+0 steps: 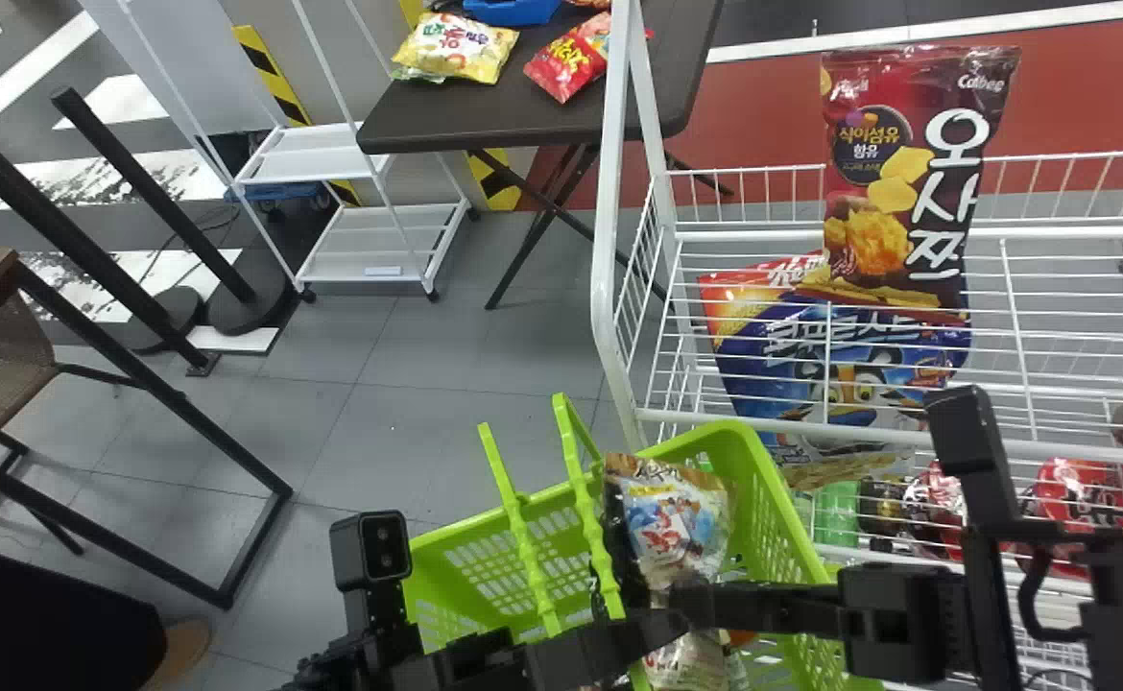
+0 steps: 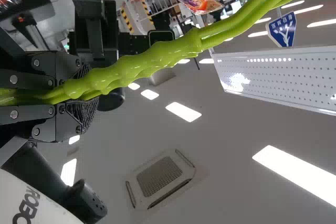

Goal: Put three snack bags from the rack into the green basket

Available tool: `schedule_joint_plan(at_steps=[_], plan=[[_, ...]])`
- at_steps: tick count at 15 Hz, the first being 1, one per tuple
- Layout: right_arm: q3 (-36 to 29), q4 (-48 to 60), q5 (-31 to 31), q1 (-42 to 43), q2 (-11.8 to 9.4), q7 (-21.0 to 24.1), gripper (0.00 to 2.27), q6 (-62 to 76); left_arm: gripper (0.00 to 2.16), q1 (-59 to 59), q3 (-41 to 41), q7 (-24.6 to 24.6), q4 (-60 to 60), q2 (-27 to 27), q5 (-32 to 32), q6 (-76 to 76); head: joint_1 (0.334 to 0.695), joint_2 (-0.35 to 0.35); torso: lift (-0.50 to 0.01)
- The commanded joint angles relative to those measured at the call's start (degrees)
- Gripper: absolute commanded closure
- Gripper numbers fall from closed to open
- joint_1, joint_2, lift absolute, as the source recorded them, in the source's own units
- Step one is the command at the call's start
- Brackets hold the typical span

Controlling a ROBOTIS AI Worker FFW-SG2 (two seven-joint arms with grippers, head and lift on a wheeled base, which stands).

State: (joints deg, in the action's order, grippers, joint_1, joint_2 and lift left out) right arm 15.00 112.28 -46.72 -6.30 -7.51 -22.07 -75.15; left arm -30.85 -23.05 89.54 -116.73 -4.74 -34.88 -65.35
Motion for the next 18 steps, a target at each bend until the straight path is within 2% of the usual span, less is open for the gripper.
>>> schedule_joint_plan(at_steps=[1, 2, 8, 13, 14, 16, 18], plan=[[0.29, -0.3, 0.23, -0.2, -0.22, 0.01, 0.27, -0.23, 2.15, 0.0, -0.07, -0.07, 0.1, 0.0, -0.01, 0.0, 0.695, 0.35, 0.0], [0.12, -0.13, 0.14, -0.38, -0.4, 0.01, 0.0, -0.05, 2.15, 0.0, -0.07, -0.07, 0.1, 0.0, -0.01, 0.0, 0.695, 0.35, 0.0], [-3.93, 0.31, -4.17, -0.73, -0.31, 0.18, 0.04, 0.48, 2.15, 0.0, -0.51, 0.11, 0.36, 0.0, -0.01, 0.0, 0.695, 0.35, 0.0], [-12.36, 0.14, -10.41, -0.46, 0.66, -0.26, 0.03, 3.99, 2.15, -0.18, -0.77, 0.19, 0.27, 0.0, -0.1, 0.0, 0.695, 0.35, 0.0], [-14.74, 0.84, -10.23, -0.46, 0.66, -0.17, 0.03, 5.05, 2.15, -0.27, -0.95, 0.19, 0.27, 0.0, -0.37, 0.0, 0.695, 0.35, 0.0], [-19.75, 2.24, -5.57, -0.29, -0.22, 0.45, 0.05, 9.62, 2.15, -0.44, -1.48, 0.37, 0.36, -0.09, -0.54, 0.0, 0.695, 0.35, 0.0], [-25.28, 1.81, -3.73, 0.68, -2.24, 1.94, 0.05, 10.5, 2.15, -0.44, -1.74, 0.37, 0.45, -0.09, -0.63, 0.0, 0.695, 0.262, 0.0]])
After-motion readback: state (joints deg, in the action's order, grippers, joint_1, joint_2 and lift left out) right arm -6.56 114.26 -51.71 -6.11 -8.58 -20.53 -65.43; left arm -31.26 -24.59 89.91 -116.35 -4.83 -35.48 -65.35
